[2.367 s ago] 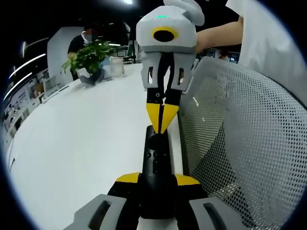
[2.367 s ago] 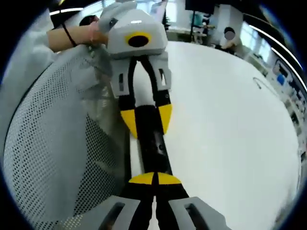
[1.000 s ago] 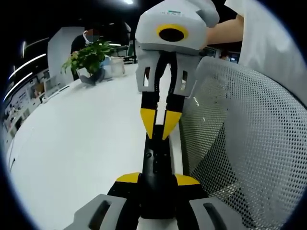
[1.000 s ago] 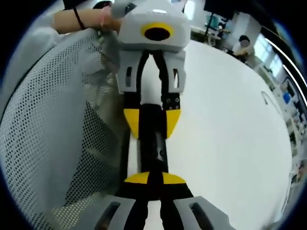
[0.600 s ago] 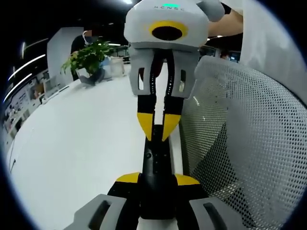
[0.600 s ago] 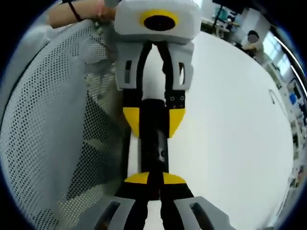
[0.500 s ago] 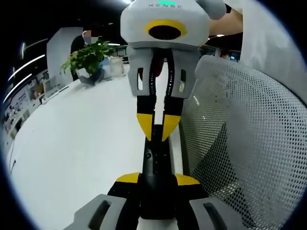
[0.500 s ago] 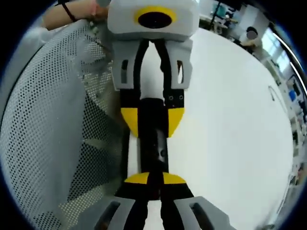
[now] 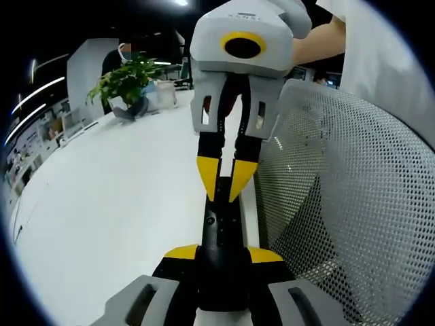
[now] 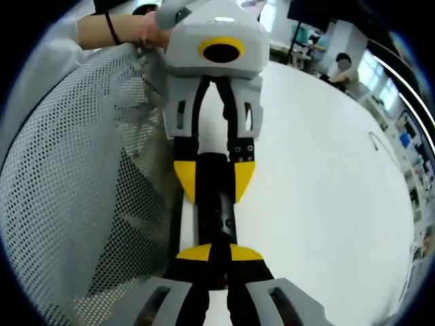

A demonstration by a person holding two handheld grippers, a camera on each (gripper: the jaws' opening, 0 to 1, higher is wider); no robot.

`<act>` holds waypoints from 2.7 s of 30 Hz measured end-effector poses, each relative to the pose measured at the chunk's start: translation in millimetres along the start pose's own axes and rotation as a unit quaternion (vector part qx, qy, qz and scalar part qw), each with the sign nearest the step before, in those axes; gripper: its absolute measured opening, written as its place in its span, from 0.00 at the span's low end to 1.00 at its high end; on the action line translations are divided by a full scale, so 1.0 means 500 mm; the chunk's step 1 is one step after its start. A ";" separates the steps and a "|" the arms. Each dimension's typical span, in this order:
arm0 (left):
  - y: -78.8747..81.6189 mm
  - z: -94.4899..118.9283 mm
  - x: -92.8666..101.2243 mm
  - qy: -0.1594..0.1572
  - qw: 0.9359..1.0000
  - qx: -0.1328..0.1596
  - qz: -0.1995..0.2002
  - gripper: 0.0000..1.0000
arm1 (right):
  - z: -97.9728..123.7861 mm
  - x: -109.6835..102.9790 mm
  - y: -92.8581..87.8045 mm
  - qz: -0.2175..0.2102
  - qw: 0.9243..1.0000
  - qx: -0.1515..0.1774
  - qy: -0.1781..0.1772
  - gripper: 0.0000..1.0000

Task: Press the specified remote control buttons in sequence, fully releasing each button before pressing the next.

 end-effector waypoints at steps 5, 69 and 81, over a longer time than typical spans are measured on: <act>0.001 0.000 -0.001 0.000 1.000 0.000 0.001 0.25 | -0.003 0.002 0.008 0.019 1.000 -0.021 0.012 0.04; -0.002 0.000 -0.001 0.001 1.000 0.003 0.004 0.25 | -0.019 -0.008 0.032 0.055 0.998 -0.035 -0.023 0.00; 0.002 -0.006 0.002 -0.003 1.000 0.004 0.001 0.25 | -0.010 -0.016 0.022 0.023 0.999 -0.029 -0.012 0.00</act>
Point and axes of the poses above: the point that each gripper's makers call its tool centre point, and the gripper's own axes: z roughly backward along the fingers, x roughly to its right, y roughly out of its top, the point moved 9 cm from there along z, roughly backward along the fingers, and after that the axes turned 2 degrees about x, right-handed, at the moved point
